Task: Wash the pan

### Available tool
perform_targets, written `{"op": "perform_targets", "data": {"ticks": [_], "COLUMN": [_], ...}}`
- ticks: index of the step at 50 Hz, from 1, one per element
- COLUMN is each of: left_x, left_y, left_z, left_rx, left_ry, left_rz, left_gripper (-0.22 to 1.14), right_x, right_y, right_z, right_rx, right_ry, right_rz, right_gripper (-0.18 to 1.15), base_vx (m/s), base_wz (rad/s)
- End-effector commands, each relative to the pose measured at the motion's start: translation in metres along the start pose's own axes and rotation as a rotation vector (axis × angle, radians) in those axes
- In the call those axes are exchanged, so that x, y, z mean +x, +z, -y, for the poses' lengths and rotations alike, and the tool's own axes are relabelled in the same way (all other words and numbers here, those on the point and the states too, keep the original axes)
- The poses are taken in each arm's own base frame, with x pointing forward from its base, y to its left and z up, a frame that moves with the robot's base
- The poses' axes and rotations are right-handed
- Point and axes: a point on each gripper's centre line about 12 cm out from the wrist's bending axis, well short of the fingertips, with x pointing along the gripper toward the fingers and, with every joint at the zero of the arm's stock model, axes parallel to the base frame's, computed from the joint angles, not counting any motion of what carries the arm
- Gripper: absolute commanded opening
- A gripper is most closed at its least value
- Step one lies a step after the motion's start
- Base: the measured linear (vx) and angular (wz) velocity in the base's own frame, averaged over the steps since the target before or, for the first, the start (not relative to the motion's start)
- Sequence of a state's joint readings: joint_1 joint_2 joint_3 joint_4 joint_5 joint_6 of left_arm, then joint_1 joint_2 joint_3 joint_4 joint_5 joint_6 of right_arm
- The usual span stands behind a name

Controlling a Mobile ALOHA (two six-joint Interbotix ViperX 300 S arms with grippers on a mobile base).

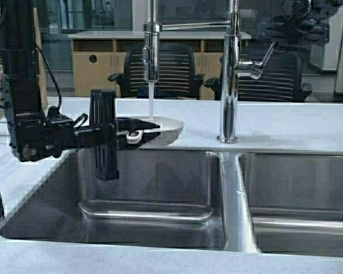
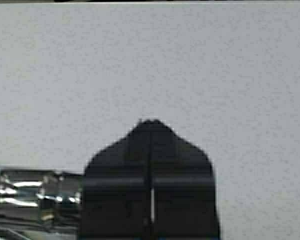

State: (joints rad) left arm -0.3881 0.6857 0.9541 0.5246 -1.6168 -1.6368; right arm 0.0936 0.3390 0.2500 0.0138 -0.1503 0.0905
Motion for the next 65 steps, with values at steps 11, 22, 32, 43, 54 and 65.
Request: {"op": "perform_targets", "data": {"ticks": [11, 22, 32, 43, 54, 65], "left_x": [0.011, 0.019, 0.006, -0.024, -0.017, -0.002], "left_y": [0.005, 0.013, 0.025, 0.022, 0.009, 0.013], "left_z": [0.015, 0.013, 0.007, -0.018, -0.022, -0.033], "left_rx": [0.058, 0.258, 0.286, 0.105, -0.017, 0.083], "left_ry": [-0.121, -0.170, -0.088, 0.148, 0.053, -0.062], "left_rz": [-0.006, 0.031, 0.188, 0.269, 0.144, 0.091], "left_gripper": [0.03, 0.03, 0.03, 0.03, 0.03, 0.03], "right_x": [-0.014, -0.052, -0.096, -0.124, -0.144, -0.166], "right_y": [0.049, 0.061, 0.049, 0.023, 0.013, 0.017], "right_z": [-0.050, -0.017, 0.011, 0.014, 0.014, 0.013], "right_rx": [-0.057, -0.040, -0.015, -0.006, 0.007, 0.024], "right_ry": [0.087, 0.034, -0.016, -0.020, -0.020, -0.014], "right_rz": [0.071, 0.125, 0.159, 0.162, 0.155, 0.187], "right_gripper": [0.05, 0.05, 0.05, 0.05, 0.05, 0.05], "base_vx": [0.00, 0.00, 0.00, 0.00, 0.00, 0.00], "base_wz": [0.00, 0.00, 0.00, 0.00, 0.00, 0.00]}}
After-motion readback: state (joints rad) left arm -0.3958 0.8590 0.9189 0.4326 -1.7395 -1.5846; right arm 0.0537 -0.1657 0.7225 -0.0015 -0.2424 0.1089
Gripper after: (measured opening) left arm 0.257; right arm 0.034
